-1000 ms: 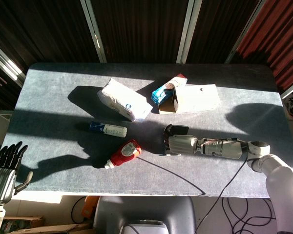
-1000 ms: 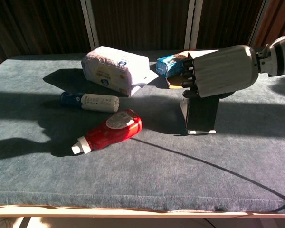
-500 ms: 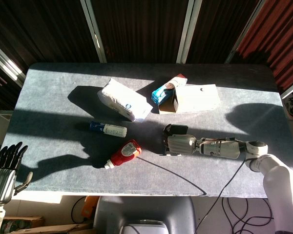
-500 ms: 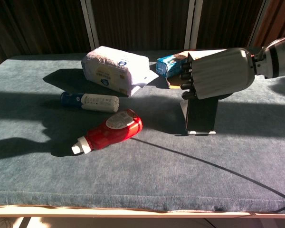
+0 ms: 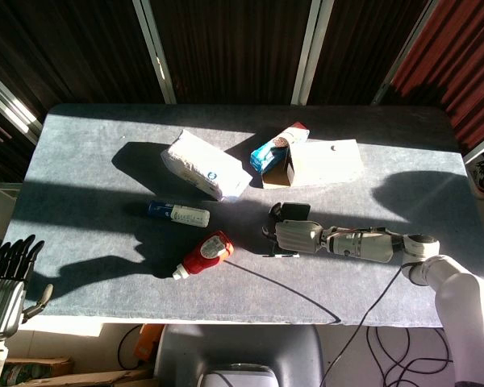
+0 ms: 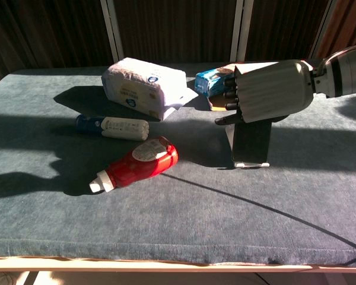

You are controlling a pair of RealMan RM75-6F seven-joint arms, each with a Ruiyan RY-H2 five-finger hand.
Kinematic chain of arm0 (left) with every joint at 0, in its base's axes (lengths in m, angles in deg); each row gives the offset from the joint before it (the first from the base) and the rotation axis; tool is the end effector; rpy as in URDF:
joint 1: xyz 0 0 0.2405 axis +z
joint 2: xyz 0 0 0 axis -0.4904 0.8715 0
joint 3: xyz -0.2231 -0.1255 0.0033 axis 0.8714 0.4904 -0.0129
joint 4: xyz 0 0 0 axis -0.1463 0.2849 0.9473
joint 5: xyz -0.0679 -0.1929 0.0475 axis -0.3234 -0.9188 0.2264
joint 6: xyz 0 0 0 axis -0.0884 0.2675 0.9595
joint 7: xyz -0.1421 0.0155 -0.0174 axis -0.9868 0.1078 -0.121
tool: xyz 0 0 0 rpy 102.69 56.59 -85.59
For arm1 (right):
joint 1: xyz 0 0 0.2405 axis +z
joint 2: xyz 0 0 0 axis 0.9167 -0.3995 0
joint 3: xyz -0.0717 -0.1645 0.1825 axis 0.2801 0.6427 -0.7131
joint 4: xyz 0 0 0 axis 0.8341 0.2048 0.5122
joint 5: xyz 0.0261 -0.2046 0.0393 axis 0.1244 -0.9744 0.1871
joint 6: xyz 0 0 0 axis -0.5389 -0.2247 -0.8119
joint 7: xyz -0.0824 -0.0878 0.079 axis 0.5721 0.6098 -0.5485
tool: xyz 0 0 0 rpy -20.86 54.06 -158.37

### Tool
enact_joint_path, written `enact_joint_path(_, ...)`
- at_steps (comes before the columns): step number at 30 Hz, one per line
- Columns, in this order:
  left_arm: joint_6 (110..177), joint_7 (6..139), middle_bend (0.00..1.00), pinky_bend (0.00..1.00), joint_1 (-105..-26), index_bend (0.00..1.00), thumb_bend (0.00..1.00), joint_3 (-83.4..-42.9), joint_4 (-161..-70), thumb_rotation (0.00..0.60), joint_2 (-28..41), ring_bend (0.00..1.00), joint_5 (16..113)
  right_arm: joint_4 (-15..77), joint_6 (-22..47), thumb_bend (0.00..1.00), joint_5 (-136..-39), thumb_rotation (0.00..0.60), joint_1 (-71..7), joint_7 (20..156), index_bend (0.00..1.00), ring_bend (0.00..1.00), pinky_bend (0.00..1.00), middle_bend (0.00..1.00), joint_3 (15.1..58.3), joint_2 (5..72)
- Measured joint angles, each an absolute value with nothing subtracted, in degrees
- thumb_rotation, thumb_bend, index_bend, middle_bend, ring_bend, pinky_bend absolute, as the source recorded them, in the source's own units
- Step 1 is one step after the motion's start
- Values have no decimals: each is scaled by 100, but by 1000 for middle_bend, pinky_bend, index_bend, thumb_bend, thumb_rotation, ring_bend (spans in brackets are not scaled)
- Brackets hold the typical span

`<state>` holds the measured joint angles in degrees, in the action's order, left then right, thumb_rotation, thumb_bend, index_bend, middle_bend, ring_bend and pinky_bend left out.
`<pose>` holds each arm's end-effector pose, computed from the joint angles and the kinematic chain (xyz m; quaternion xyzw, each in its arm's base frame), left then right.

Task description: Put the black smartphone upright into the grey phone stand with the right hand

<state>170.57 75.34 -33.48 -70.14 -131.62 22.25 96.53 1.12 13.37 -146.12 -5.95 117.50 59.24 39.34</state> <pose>-0.3000 0.1700 0.1523 -0.6203 -0.3207 -0.4140 0.5839 -0.1603 -0.3990 0.0271 0.8399 0.4338 0.1537 0.2875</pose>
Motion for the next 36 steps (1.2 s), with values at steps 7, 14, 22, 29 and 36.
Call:
enact_joint_path(7,17049,7494,0,28,-3348,0,356,-7028,-13160,600,2249,0,9675,267,1156,235,-14535,600,-570,11843,13,408,477,435,5917,3886)
enact_joint_path(14,17063,7478,0,28,-3338,0,357,-7033,-13159,600,2256,0,9685,467,965,230,-14403,600,-577,11957,0,346,426,379,5877,3838)
enact_joint_path(22,17110,7458,0,28,-3316,0,357,-7038,-13146,600,2264,0,9712,684,1033,217,-14278,600,-636,11856,0,169,278,164,5825,3715)
enact_joint_path(29,17196,7402,0,28,-3276,0,357,-7043,-13150,600,2295,0,9738,1509,1512,147,-13952,600,-995,11446,0,39,209,83,5756,3269)
enact_joint_path(36,17315,7287,0,26,-3215,0,356,-7041,-13145,600,2332,0,9768,2809,3016,132,-12641,600,-2547,11102,0,0,207,31,5421,2949)
